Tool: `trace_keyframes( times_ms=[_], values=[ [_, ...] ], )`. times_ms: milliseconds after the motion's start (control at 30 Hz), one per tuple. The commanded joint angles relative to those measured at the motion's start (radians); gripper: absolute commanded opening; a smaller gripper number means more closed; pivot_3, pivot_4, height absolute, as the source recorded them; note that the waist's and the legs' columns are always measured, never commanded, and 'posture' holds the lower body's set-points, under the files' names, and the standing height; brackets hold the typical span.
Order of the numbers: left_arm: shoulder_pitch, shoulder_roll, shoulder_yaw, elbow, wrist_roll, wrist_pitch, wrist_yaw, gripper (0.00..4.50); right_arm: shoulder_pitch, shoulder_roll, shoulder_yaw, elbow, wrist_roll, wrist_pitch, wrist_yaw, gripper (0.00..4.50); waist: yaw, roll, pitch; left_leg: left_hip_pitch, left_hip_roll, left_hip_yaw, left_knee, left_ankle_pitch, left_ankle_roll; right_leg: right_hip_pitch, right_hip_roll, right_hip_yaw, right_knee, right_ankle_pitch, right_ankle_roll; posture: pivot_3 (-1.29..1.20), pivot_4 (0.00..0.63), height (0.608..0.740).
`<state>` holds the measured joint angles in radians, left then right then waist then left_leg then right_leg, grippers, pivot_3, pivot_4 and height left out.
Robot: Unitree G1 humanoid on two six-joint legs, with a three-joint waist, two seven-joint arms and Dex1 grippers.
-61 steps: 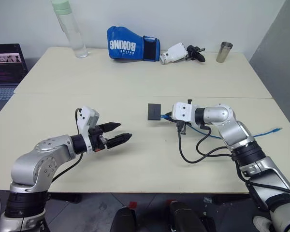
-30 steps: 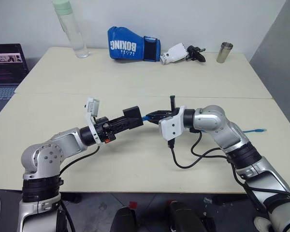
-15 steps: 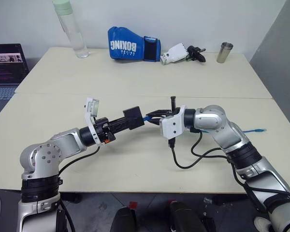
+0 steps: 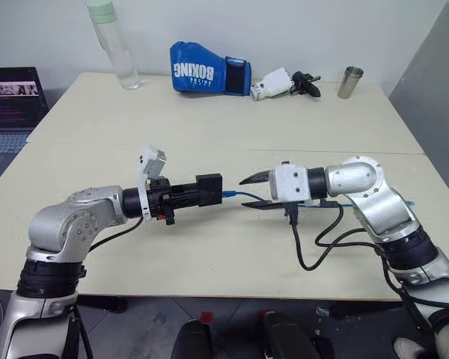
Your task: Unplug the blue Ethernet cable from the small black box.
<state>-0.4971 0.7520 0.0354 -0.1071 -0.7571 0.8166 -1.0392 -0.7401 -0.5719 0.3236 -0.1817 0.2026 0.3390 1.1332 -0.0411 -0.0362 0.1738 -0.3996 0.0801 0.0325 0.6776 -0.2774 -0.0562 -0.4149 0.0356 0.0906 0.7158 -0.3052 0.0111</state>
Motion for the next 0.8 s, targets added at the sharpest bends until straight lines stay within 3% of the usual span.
trace_keyframes(
  times_ms=[33, 367, 800],
  values=[
    [-0.038, 0.039, -0.021, -0.046, 0.032, -0.054, -0.083, 0.80, -0.048, 0.026, -0.056, -0.045, 0.130, 0.278, -0.026, 2.08, -0.001, 0.000, 0.000, 0.000, 0.000, 0.000, 0.000, 0.000, 0.000, 0.000, 0.000, 0.000, 0.000, 0.000, 0.000, 0.00, 0.150, 0.740],
    [-0.086, 0.066, -0.016, -0.063, 0.040, -0.051, -0.137, 0.80, -0.132, 0.072, -0.056, 0.015, 0.240, 0.545, -0.035, 2.08, 0.001, 0.000, 0.000, -0.001, 0.000, 0.000, 0.000, 0.000, 0.001, -0.002, 0.001, 0.000, 0.000, 0.000, 0.000, 0.00, 0.150, 0.740],
    [-0.081, 0.068, -0.010, -0.087, 0.033, -0.040, -0.135, 0.80, -0.199, 0.092, -0.019, 0.130, 0.260, 0.557, 0.024, 2.08, 0.000, 0.000, 0.000, -0.003, 0.000, 0.001, -0.001, 0.000, 0.001, -0.004, 0.001, -0.001, 0.000, -0.001, 0.000, 0.00, 0.150, 0.740]
  ],
)
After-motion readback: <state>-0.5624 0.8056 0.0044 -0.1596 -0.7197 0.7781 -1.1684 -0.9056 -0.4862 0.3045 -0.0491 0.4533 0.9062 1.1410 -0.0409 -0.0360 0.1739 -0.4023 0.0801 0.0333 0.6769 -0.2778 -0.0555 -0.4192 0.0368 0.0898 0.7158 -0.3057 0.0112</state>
